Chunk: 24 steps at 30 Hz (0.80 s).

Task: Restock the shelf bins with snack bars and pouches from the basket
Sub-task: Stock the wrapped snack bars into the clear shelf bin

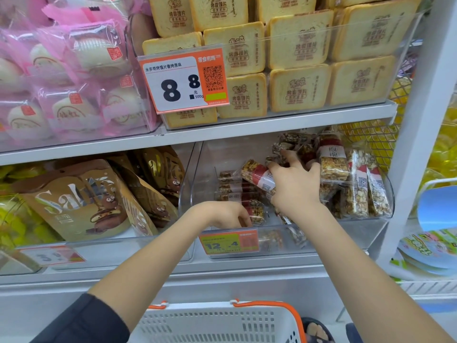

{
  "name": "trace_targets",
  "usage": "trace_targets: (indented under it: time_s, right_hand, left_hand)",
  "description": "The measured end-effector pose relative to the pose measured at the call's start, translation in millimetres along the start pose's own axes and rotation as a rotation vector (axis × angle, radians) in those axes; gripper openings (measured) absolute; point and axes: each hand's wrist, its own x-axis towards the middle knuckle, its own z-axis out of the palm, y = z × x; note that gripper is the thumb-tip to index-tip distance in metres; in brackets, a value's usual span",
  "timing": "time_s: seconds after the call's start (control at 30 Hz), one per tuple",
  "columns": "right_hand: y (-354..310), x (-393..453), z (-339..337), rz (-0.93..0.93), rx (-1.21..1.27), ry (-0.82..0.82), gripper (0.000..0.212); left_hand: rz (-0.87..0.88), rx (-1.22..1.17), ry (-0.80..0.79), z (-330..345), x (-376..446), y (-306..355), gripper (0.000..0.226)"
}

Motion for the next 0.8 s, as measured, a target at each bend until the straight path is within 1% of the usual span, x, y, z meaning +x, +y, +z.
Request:
trace_targets:
  time_s: [0.13, 0.23, 0.27, 0.33, 0.4, 0.43, 0.5, 0.57, 0.63, 0.7, 0.8]
  right_hand:
    - [0, 1, 0, -0.003, 0.010, -0.005, 0.053]
    - [2, 0, 1, -0.004, 0.022, 0.001, 0.051]
    - [3, 0, 0, -0.005, 0.023, 0.001, 0.051]
    - [2, 0, 0, -0.009, 0.025, -0.004, 0.051]
    - [2, 0, -2, -0.005, 0.037, -0.008, 0.051]
    - [2, 0, -3, -0.003, 0.043, -0.013, 0.051]
    - [1, 0, -5, -0.003, 0.041, -0.024, 0.052]
    - [1, 1, -5, 0.003, 0.032, -0.027, 0.053]
    - [0, 1, -5, 0.010, 0.029, -0.030, 0.053]
    - [0, 2, -5, 0.012, 0.027, -0.033, 0.052]
    - [0, 3, -4, 0.006, 0.025, -0.031, 0.051]
  left_hand:
    - [-0.020, 0.034, -0.077, -3, 3, 4, 0.032]
    - [-0.066, 0.088, -0.162, -8, 0, 1, 0.019]
    - [-0.078, 0.096, -0.155, -10, -3, 0, 0.015]
    - [-0.077, 0.040, -0.033, -15, -10, -2, 0.012]
    - [-0.078, -0.105, 0.087, -20, -16, -5, 0.025]
    - [-0.083, -0.148, 0.104, -20, -19, -5, 0.031]
    - [-0.084, -0.106, 0.131, -18, -23, -4, 0.033]
    - [-0.068, -0.003, 0.218, -12, -22, -3, 0.034]
    - [-0.050, 0.048, 0.299, -7, -18, -3, 0.034]
    - [-0.062, 0.084, 0.284, -3, -13, -7, 0.032]
    - [-0.058, 0.102, 0.184, 0, -10, -11, 0.023]
